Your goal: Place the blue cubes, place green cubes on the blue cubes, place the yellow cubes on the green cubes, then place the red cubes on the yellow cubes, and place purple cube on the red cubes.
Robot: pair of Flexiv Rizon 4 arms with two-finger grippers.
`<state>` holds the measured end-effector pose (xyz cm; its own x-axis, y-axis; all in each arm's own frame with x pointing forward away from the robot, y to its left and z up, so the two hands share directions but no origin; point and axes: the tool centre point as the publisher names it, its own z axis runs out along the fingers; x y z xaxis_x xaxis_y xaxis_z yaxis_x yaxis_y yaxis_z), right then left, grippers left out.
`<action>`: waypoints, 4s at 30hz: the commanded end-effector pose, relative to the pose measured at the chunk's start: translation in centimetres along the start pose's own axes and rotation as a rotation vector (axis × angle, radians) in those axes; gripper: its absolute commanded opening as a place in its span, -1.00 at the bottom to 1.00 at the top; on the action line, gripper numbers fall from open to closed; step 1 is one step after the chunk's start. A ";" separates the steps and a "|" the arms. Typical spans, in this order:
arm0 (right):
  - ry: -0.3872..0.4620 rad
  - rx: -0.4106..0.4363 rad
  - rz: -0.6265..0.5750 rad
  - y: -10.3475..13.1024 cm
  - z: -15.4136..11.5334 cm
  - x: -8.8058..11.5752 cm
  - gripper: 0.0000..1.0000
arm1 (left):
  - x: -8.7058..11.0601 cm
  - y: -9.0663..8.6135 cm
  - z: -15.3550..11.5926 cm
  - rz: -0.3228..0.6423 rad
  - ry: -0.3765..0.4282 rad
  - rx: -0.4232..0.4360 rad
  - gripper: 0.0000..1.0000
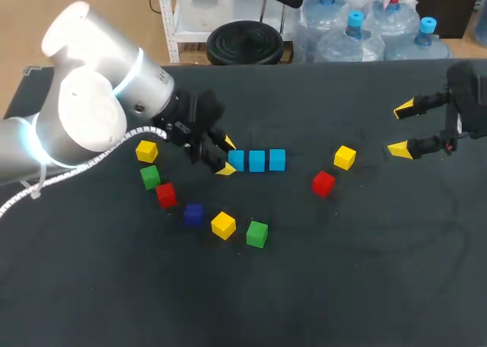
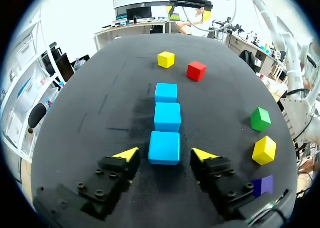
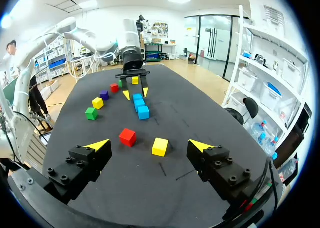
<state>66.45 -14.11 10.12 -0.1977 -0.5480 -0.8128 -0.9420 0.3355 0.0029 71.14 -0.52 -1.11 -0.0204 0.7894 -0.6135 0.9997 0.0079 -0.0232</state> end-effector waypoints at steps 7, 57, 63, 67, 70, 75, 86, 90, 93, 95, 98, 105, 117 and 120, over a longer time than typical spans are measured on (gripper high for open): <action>-0.002 0.000 -0.001 0.0 0.1 0.0 1.00 | -1.2 0.3 -2.2 -0.054 -0.012 -0.033 1.00; -0.002 0.000 -0.001 0.0 0.1 0.0 1.00 | -2.0 0.4 -16.5 -0.266 -0.250 -0.208 1.00; -0.002 0.000 -0.001 0.0 0.1 0.0 1.00 | -2.0 0.4 -16.5 -0.266 -0.250 -0.208 1.00; -0.002 0.000 -0.001 0.0 0.1 0.0 1.00 | -2.0 0.4 -16.5 -0.266 -0.250 -0.208 1.00; -0.002 0.000 -0.001 0.0 0.1 0.0 1.00 | -2.0 0.4 -16.5 -0.266 -0.250 -0.208 1.00; -0.002 0.000 -0.001 0.0 0.1 0.0 1.00 | -1.7 0.0 -16.7 -0.174 -0.246 -0.198 1.00; -0.002 0.000 -0.001 0.0 0.1 0.0 1.00 | 1.2 0.0 -18.3 0.252 0.035 -0.108 1.00; -0.002 0.000 -0.001 0.0 0.1 0.0 1.00 | 1.9 0.6 -18.9 0.429 0.157 -0.016 1.00; -0.002 0.000 -0.001 0.0 0.1 0.0 1.00 | 2.4 0.6 -19.0 0.572 0.241 0.097 1.00; -0.002 0.000 -0.001 0.0 0.1 0.0 1.00 | 2.8 0.4 -18.8 0.660 0.283 0.171 1.00; -0.002 0.000 -0.001 0.0 0.1 0.0 1.00 | 3.5 -0.1 -18.4 0.752 0.326 0.265 1.00; -0.002 0.000 -0.001 0.0 0.1 0.0 1.00 | 4.7 -1.7 -16.9 0.900 0.376 0.408 1.00; -0.002 0.000 -0.001 0.0 0.1 0.0 1.00 | 7.4 -2.8 -14.5 1.015 0.472 0.491 1.00; -0.002 0.000 -0.001 0.0 0.1 0.0 1.00 | 7.9 -2.6 -14.0 1.014 0.474 0.474 1.00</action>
<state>66.46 -14.11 10.12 -0.1978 -0.5480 -0.8128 -0.9420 0.3355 0.0030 67.87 14.77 5.48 0.8195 0.5323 -0.2123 0.5631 -0.8168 0.1257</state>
